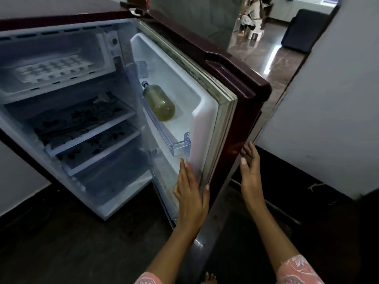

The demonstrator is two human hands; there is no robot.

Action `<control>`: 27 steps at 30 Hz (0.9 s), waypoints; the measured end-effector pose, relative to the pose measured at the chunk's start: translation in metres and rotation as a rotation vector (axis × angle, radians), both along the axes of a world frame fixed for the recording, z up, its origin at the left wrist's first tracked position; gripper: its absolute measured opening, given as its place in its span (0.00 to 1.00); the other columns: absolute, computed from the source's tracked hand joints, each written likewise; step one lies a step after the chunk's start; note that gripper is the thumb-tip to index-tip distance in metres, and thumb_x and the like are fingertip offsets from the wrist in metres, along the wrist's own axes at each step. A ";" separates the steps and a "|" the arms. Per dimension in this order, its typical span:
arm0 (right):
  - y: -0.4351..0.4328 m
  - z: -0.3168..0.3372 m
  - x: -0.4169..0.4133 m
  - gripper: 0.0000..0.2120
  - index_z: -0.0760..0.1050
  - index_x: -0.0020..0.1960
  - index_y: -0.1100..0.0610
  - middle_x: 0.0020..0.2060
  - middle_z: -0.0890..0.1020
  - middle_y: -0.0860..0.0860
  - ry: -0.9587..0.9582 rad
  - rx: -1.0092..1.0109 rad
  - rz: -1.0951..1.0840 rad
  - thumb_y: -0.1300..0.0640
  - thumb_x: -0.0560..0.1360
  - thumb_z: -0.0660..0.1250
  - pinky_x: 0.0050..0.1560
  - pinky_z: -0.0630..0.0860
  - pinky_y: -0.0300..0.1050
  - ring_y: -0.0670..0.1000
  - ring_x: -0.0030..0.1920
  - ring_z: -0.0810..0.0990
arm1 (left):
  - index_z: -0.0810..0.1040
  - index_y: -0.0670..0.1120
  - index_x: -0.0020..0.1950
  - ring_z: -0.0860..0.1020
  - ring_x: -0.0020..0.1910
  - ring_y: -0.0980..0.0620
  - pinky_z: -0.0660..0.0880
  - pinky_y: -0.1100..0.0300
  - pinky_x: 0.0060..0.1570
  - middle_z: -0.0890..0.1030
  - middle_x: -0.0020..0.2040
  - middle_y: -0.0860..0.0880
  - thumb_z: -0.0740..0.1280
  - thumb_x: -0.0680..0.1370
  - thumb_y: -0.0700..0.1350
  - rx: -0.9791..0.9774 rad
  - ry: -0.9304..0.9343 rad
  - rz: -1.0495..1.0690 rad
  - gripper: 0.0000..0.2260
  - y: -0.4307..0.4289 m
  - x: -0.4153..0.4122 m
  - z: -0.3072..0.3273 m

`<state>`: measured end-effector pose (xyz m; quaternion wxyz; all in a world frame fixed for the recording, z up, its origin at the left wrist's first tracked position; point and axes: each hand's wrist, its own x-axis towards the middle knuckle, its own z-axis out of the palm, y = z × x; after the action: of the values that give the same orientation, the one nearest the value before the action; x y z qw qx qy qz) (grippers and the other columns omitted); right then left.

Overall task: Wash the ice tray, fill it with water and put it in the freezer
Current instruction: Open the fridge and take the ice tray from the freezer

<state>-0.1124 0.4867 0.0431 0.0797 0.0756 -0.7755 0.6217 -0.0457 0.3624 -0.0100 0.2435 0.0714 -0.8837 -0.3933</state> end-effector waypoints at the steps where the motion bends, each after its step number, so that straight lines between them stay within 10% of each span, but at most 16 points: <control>1: 0.005 0.000 0.001 0.25 0.54 0.72 0.46 0.70 0.62 0.47 0.005 0.017 0.004 0.48 0.76 0.53 0.58 0.61 0.19 0.37 0.66 0.63 | 0.30 0.57 0.73 0.41 0.74 0.60 0.38 0.65 0.68 0.42 0.77 0.49 0.51 0.78 0.54 -0.006 -0.015 -0.011 0.33 0.006 -0.005 0.001; 9: 0.039 -0.002 -0.016 0.37 0.39 0.72 0.37 0.76 0.53 0.50 0.035 0.295 0.101 0.38 0.72 0.59 0.71 0.60 0.49 0.48 0.75 0.55 | 0.25 0.58 0.71 0.46 0.73 0.59 0.46 0.52 0.68 0.44 0.77 0.48 0.50 0.78 0.51 -0.090 -0.042 -0.096 0.34 0.045 -0.040 0.007; 14: 0.058 0.000 -0.041 0.41 0.35 0.72 0.39 0.76 0.50 0.51 0.043 0.344 0.111 0.41 0.73 0.62 0.72 0.61 0.58 0.51 0.75 0.54 | 0.41 0.44 0.76 0.66 0.71 0.46 0.61 0.45 0.63 0.56 0.76 0.40 0.67 0.73 0.42 -0.250 -0.118 -0.075 0.42 0.061 -0.065 0.008; 27: 0.095 -0.002 -0.096 0.38 0.38 0.70 0.42 0.76 0.52 0.52 0.084 0.413 0.135 0.59 0.77 0.63 0.69 0.61 0.47 0.53 0.74 0.59 | 0.54 0.39 0.74 0.73 0.65 0.45 0.66 0.44 0.61 0.65 0.72 0.38 0.73 0.66 0.40 -0.389 -0.188 0.009 0.41 0.098 -0.107 0.008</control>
<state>-0.2082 0.5812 0.0415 0.0530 0.1679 -0.8754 0.4501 -0.1530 0.4606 -0.0018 0.1710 0.0636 -0.9615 -0.2057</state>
